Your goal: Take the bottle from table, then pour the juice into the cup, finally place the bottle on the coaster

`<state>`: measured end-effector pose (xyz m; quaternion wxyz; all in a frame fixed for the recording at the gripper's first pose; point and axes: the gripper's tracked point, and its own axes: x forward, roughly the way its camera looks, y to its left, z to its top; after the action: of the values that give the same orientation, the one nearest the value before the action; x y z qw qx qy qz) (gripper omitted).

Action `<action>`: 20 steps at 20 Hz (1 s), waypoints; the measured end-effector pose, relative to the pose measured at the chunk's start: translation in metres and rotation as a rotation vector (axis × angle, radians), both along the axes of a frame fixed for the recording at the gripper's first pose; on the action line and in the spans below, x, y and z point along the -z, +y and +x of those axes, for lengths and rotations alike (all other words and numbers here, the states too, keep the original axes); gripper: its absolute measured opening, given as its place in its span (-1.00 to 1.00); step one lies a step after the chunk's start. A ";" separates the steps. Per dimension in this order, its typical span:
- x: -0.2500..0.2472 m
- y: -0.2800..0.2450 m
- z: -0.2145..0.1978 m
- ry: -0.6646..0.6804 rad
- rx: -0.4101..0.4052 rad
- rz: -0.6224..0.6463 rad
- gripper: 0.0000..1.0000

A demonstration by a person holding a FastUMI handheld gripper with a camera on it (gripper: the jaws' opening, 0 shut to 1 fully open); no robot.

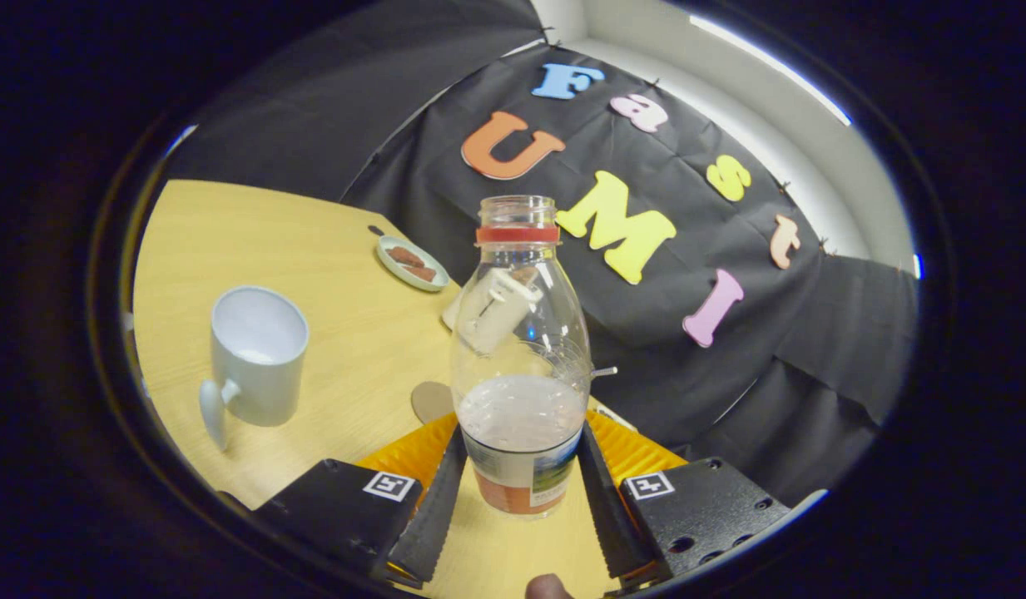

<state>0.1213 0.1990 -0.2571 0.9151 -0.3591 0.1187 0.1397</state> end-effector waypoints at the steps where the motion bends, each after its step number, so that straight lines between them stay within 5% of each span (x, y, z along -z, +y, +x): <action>1: 0.001 0.005 -0.001 -0.025 -0.018 -0.060 0.54; 10: 0.014 0.021 -0.005 -0.180 -0.121 -0.444 0.54; 20: 0.015 0.020 -0.016 -0.228 -0.164 -0.644 0.54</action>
<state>0.1056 0.2188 -0.2719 0.7480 -0.6510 0.0244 0.1272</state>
